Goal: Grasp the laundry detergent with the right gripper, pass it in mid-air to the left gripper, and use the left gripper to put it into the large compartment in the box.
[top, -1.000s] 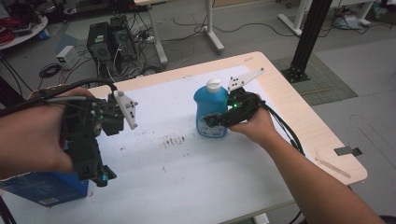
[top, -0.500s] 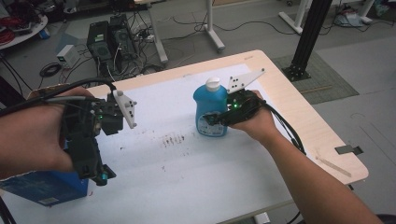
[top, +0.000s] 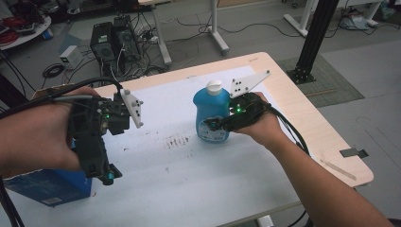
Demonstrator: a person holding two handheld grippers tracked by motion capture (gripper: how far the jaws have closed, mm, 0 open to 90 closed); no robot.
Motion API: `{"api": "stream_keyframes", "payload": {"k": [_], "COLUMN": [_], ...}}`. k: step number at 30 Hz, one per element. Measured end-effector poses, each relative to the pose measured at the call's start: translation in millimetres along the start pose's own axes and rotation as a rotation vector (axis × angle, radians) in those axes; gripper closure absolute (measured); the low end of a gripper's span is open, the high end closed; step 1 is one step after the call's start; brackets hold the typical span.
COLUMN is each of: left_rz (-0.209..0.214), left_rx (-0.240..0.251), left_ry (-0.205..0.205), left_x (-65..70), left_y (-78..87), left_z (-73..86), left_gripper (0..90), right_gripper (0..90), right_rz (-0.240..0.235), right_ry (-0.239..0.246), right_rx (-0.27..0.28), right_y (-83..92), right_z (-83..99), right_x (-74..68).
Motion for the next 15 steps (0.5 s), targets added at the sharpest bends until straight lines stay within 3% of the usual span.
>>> {"api": "stream_keyframes", "payload": {"k": [6,15], "left_rz": [-0.002,-0.011], "left_rx": [0.017,0.022], "left_ry": [0.003,0.002], "left_x": [0.5,1.0], "left_y": [2.1,6.3], "left_z": [-3.4,-8.1], "left_gripper": [1.6,1.6], "right_gripper": [46.4,46.4], "right_rz": [-0.032,-0.114], "right_ry": [0.02,0.062], "right_rx": [-0.006,-0.021], "right_y": [3.4,-5.1], "right_z": [-10.4,-20.0], "right_x": [-19.1,-53.4]}}
Point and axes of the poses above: each handheld gripper's, and its own axes: y roughly backward along the jaws, z roughly out of its underside, x roughly to its right, the point moved 10 cm from there along -y, roughly forward along the jaws, and after that the axes turned 1 degree about y, right-handed, at the moved point
